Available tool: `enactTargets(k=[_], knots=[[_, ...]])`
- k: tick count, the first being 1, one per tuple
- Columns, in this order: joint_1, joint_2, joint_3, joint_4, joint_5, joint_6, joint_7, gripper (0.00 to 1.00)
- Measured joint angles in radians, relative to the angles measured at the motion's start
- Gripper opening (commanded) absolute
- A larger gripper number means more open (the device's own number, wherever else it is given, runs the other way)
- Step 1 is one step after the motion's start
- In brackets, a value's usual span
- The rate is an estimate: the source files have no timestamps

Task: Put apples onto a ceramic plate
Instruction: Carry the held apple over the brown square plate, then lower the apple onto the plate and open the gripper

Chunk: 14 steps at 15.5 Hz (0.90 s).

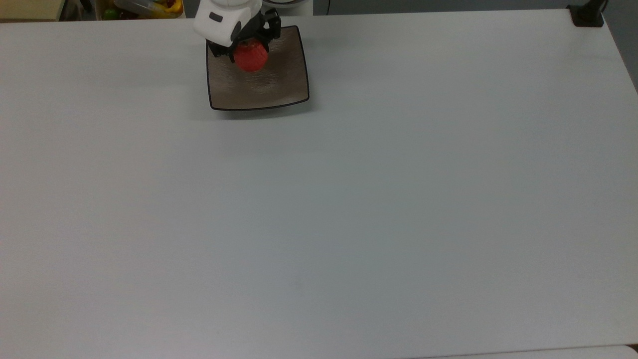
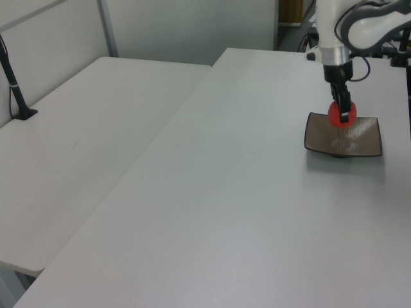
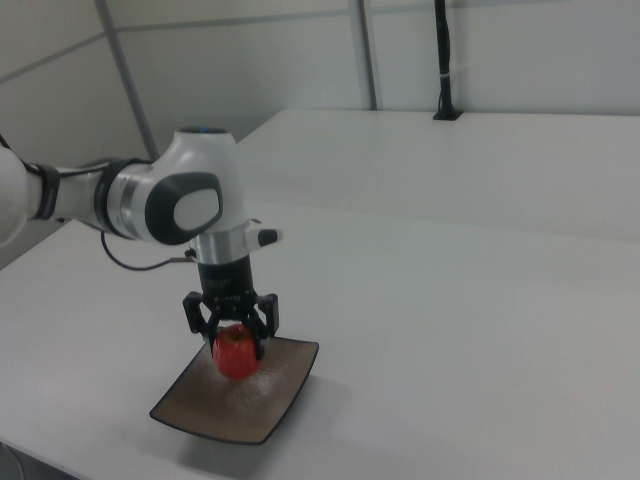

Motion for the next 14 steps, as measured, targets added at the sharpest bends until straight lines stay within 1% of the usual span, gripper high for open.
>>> enactTargets(k=[3,4,6,7,9,10,12,14], knots=[[0.020,0.008,0.002,-0.051,-0.030,0.059,0.006,0.20],[0.027,0.013,0.002,-0.059,-0.035,0.075,0.018,0.24],[0.038,0.028,0.002,-0.072,-0.040,0.108,0.038,0.26],[0.044,0.037,0.003,-0.076,-0.044,0.118,0.043,0.33],[0.050,0.055,0.003,-0.079,-0.055,0.126,0.051,0.63],[0.051,0.059,0.003,-0.079,-0.058,0.128,0.054,0.82],[0.051,0.061,0.003,-0.078,-0.059,0.129,0.056,1.00],[0.051,0.060,0.003,-0.077,-0.060,0.129,0.057,1.00]])
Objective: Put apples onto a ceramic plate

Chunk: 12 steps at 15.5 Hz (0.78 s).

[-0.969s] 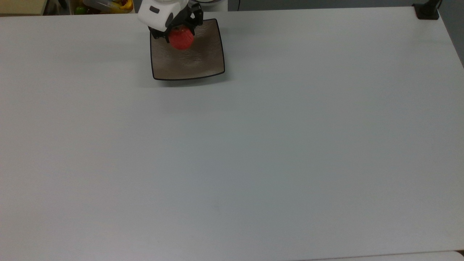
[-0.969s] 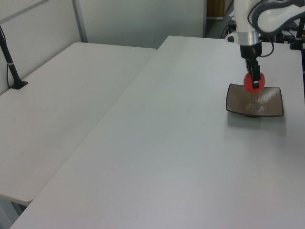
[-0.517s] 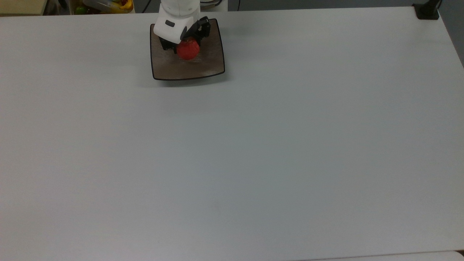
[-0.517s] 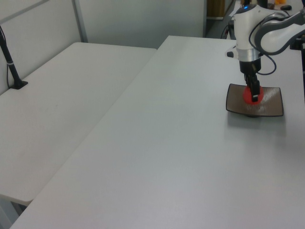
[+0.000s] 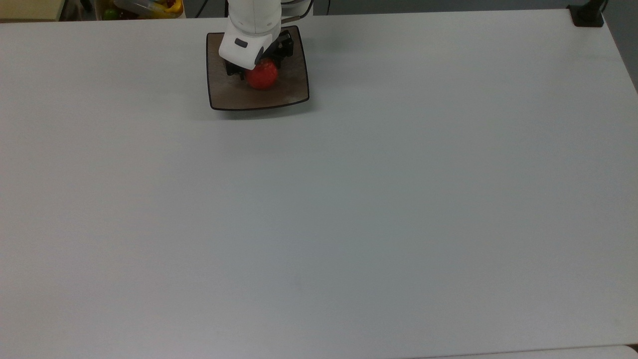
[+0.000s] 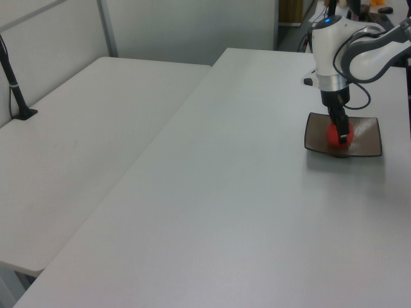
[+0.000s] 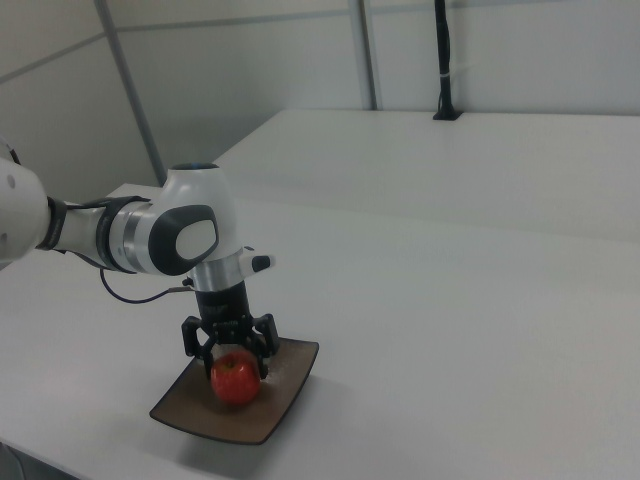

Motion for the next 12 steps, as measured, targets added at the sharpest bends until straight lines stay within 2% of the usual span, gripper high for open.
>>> enactTargets(k=[3,6,9,12], knots=[[0.000,-0.002,0.000,0.010,-0.001,0.000,0.001,1.00],[-0.003,-0.011,0.000,0.067,-0.001,-0.029,0.004,1.00],[-0.008,-0.025,0.000,0.185,-0.001,-0.131,0.010,1.00],[-0.020,-0.039,0.000,0.365,0.014,-0.250,0.013,1.00]])
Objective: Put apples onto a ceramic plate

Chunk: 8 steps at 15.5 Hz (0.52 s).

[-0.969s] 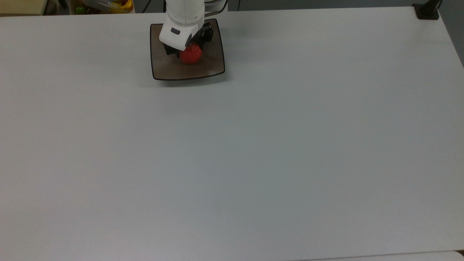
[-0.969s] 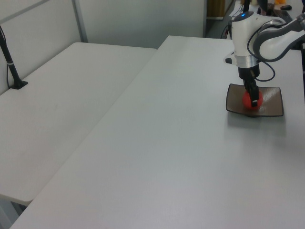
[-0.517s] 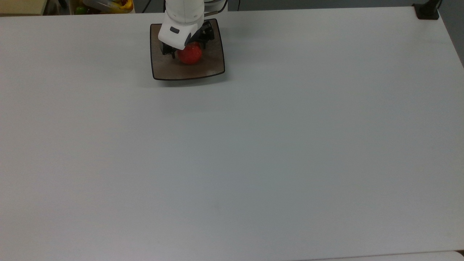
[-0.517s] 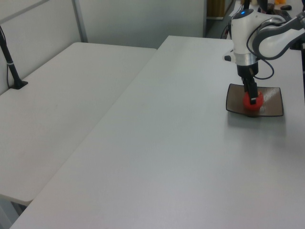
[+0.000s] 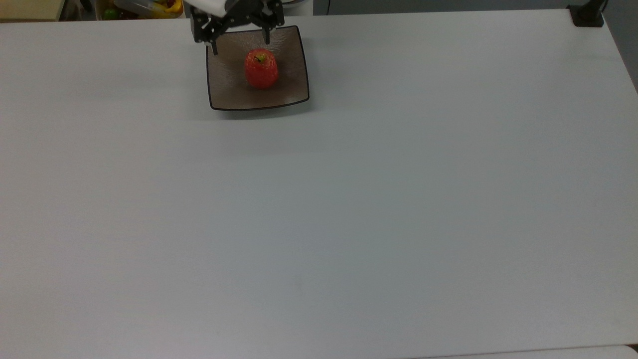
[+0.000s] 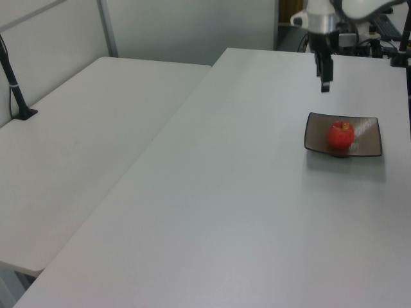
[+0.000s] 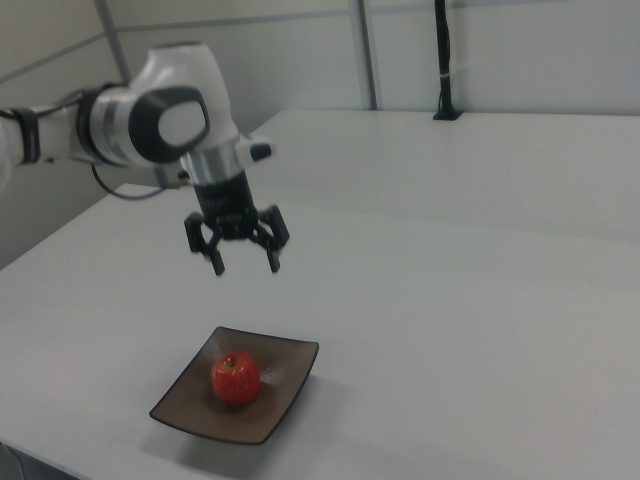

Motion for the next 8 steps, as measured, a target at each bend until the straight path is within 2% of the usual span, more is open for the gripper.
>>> enactTargets(k=[4,8], knots=[[-0.001,-0.004,0.000,0.169,0.054,-0.105,0.080,1.00],[-0.001,-0.005,0.000,0.279,0.135,-0.201,0.161,1.00]])
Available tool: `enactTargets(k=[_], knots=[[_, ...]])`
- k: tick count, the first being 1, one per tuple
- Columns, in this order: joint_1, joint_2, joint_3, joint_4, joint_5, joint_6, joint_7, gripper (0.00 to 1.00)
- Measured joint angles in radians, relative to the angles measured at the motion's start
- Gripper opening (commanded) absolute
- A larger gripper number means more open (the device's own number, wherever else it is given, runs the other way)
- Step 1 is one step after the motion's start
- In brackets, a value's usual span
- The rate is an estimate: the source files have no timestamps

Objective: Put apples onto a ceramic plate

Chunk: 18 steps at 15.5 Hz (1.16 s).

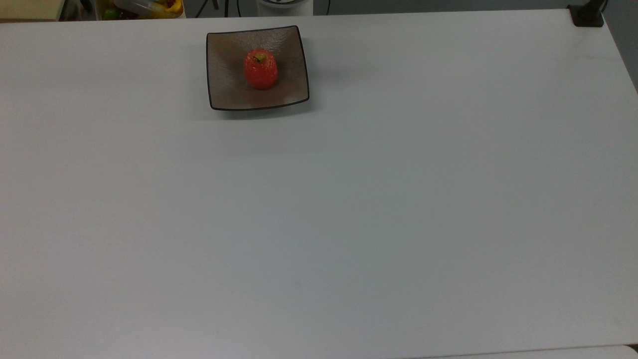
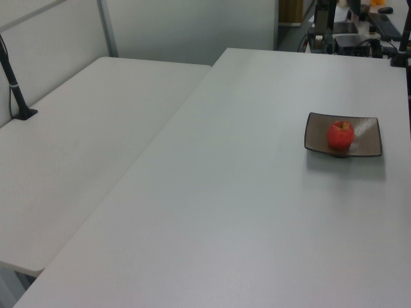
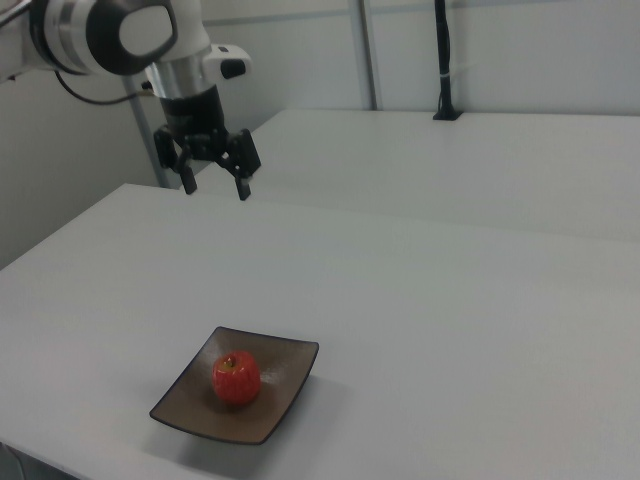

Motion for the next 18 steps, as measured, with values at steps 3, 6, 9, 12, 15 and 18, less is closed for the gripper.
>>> enactTargets(k=[3,6,9,12,15,18], knots=[[0.007,0.000,0.000,0.035,0.034,-0.022,0.146,1.00],[0.026,0.004,0.002,0.037,0.035,-0.022,0.202,1.00],[0.045,0.013,0.002,0.036,0.035,-0.007,0.205,1.00],[0.066,0.022,-0.008,0.032,0.034,0.047,0.163,1.00],[0.089,0.033,-0.041,0.026,0.034,0.087,0.074,1.00],[0.089,0.036,-0.048,0.025,0.034,0.090,0.063,1.00]])
